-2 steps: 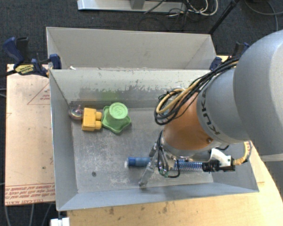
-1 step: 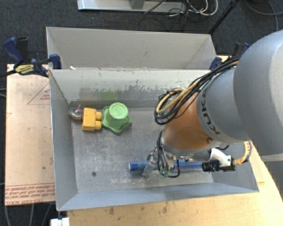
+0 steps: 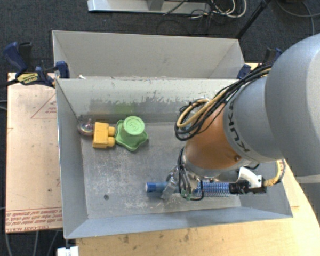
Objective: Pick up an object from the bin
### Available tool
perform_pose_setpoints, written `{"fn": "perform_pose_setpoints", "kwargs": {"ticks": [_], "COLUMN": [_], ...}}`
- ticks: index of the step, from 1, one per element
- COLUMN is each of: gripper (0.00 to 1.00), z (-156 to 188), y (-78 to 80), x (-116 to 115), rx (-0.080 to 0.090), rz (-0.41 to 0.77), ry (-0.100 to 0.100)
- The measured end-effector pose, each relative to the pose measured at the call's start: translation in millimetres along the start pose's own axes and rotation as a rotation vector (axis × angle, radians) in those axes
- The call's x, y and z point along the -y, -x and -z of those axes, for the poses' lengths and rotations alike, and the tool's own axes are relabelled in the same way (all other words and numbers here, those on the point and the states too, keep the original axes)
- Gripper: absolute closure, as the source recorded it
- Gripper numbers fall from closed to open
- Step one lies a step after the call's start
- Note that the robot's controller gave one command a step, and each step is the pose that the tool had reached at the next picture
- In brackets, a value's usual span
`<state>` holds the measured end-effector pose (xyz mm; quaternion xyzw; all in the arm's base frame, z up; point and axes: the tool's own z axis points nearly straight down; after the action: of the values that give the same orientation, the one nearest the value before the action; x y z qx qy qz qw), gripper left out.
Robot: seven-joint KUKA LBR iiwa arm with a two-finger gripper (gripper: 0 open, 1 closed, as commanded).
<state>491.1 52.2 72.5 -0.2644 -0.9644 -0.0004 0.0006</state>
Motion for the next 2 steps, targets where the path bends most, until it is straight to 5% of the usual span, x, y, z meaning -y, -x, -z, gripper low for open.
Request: {"fn": "perform_pose_setpoints", "kwargs": {"ticks": [2], "gripper": [1.00], "z": [65], "y": [0.9], "x": [-1], "rx": [0.003], "rz": [0.005], "ry": [0.001]}}
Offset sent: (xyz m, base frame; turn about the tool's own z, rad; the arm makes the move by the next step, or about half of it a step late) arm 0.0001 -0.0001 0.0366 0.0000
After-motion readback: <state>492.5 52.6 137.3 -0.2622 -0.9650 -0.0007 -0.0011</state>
